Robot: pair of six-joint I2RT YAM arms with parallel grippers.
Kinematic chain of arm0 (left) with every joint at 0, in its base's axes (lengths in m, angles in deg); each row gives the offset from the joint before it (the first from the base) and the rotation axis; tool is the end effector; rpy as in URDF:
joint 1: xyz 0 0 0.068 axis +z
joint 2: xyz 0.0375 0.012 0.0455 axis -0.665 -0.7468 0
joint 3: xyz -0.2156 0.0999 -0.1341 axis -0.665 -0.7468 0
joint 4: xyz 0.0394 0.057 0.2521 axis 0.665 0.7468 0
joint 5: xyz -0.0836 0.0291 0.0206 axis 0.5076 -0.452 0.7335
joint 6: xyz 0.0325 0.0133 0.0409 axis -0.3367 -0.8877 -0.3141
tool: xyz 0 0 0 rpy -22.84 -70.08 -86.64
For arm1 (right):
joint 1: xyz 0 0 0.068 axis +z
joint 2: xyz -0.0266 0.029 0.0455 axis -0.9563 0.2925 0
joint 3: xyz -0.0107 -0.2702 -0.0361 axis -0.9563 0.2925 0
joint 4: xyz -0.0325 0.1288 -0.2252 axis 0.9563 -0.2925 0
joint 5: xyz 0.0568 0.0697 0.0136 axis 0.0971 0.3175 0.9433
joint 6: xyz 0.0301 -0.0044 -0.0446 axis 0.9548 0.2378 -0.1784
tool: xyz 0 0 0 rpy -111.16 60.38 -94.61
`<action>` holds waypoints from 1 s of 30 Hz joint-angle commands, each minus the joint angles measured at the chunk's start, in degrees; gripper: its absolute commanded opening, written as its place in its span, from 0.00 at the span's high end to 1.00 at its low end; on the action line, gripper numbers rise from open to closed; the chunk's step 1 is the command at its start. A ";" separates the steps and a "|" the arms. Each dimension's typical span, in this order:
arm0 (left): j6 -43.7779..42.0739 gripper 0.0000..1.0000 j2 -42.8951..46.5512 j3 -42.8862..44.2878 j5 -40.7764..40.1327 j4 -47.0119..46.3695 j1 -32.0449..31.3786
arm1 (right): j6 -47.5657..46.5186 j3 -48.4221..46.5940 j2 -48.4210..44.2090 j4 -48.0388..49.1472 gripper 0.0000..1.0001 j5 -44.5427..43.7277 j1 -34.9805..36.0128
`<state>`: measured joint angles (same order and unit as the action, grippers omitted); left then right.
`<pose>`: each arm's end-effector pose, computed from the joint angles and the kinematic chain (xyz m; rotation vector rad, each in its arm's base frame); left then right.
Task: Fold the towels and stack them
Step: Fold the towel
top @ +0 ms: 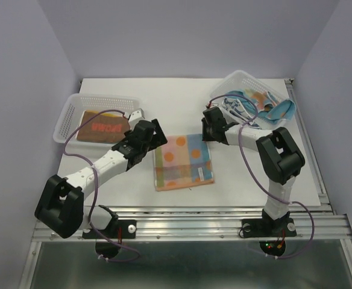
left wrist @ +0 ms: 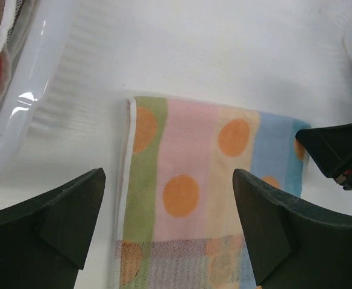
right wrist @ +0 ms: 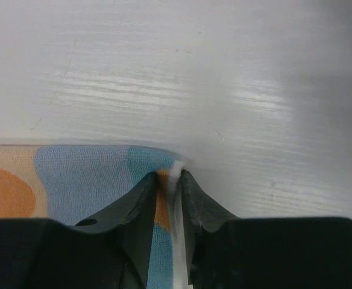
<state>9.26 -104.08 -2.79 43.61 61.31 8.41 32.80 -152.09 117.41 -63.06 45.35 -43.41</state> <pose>0.2415 -0.1447 0.2462 -0.3325 2.0832 -0.4357 0.3542 0.1924 0.1611 -0.0723 2.3856 0.1671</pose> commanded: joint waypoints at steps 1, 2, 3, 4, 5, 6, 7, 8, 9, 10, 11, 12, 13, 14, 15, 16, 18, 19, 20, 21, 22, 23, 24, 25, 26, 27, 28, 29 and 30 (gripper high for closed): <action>-2.08 0.01 -1.67 3.65 1.38 -2.04 0.67 | 0.30 -0.50 0.04 3.10 0.73 1.35 -1.28; -2.25 0.01 -2.89 4.26 1.64 -1.96 0.67 | 0.39 -0.41 0.04 3.28 0.74 1.53 -1.54; -2.69 0.01 -3.43 4.70 2.17 -2.04 0.67 | 0.21 -0.24 0.04 3.28 0.77 1.88 -2.16; -3.04 0.02 -4.82 5.58 2.44 -1.96 0.76 | -0.22 0.20 -0.22 3.80 0.77 2.23 -2.51; -3.22 0.01 -4.84 5.59 2.52 -1.95 0.76 | -0.31 0.29 -0.31 4.07 0.79 2.67 -2.86; -3.57 0.01 -6.23 6.54 2.87 -1.95 0.76 | -0.40 0.55 -0.48 4.24 0.82 3.63 -3.56; -3.84 0.01 -6.94 6.99 3.14 -1.95 0.76 | -0.49 0.82 -0.57 4.68 0.83 3.90 -3.92; -4.19 0.01 -8.34 7.95 3.58 -1.95 0.76 | -0.66 1.08 -0.75 4.77 0.87 4.68 -4.70; -4.45 0.02 -9.05 8.48 3.67 -1.95 0.84 | -0.93 1.17 -0.75 4.69 0.88 4.95 -4.97; -4.98 0.02 -9.84 9.01 3.67 -1.95 0.85 | -1.10 1.08 -0.75 4.68 0.88 5.04 -5.15; -5.07 0.03 -11.07 9.80 3.67 -1.95 0.85 | -1.45 1.17 -0.92 4.60 0.90 4.96 -5.32; -5.16 0.04 -11.69 10.15 3.58 -1.87 0.93 | -1.63 1.17 -1.01 4.42 0.92 4.87 -5.33; -5.24 0.04 -12.30 10.59 3.41 -1.87 1.02 | -1.81 1.08 -1.01 4.42 0.92 4.78 -5.41; -5.24 0.05 -13.53 11.38 3.06 -1.78 1.20 | -2.07 1.17 -0.93 4.51 0.93 4.87 -5.50; -5.42 0.06 -14.15 11.82 3.05 -1.60 1.37 | -2.16 1.08 -1.10 4.42 0.93 4.78 -5.59; -5.42 0.06 -14.76 12.26 2.97 -1.52 1.46 | -2.33 1.00 -1.01 4.25 0.93 4.87 -5.50; -5.68 0.09 -17.04 14.01 2.09 -0.12 1.64 | -2.78 1.00 -1.10 4.33 0.93 5.30 -5.68; -5.60 0.10 -17.84 14.55 1.65 0.41 1.64 | -2.86 1.08 -1.10 4.42 0.93 5.48 -5.68; -5.68 0.13 -19.06 15.34 1.04 0.59 1.72 | -3.04 1.17 -1.27 4.51 0.93 5.83 -5.68; -5.77 0.13 -19.77 15.60 1.12 0.59 2.07 | -3.13 1.34 -1.28 4.94 0.93 6.01 -5.68; -5.86 0.13 -20.39 15.96 1.29 0.59 2.25 | -3.13 1.43 -1.28 4.95 0.93 6.10 -5.68; -6.21 0.15 -21.79 16.66 1.64 0.51 2.43 | -3.13 1.43 -1.19 4.95 0.93 6.10 -5.68; -6.30 0.16 -22.50 17.01 1.73 0.59 2.60 | -3.13 1.35 -1.10 4.95 0.93 6.19 -5.68; -6.30 0.16 -23.11 17.36 1.82 0.68 2.78 | -3.21 1.17 -1.01 4.86 0.93 6.27 -5.68; -6.21 0.18 -24.25 17.80 1.91 0.60 3.21 | -3.22 1.08 -1.01 4.86 0.93 6.36 -5.68; -6.12 0.18 -24.87 17.98 2.08 0.59 3.39 | -3.22 1.08 -0.93 4.86 0.93 6.36 -5.68; -5.95 0.18 -25.49 18.24 2.09 0.59 3.66 | -3.22 1.00 -0.84 4.86 0.93 6.36 -5.68; -5.86 0.20 -26.02 18.42 2.09 0.59 3.92 | -3.30 1.00 -0.84 4.86 0.93 6.54 -5.68; -5.86 0.21 -26.98 18.94 2.26 0.51 4.27 | -3.30 0.91 -0.75 4.86 0.93 6.54 -5.76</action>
<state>4.25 -129.76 13.12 46.52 61.47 11.51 30.53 -151.48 117.41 -60.54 51.12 -48.96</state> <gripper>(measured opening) 0.805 0.072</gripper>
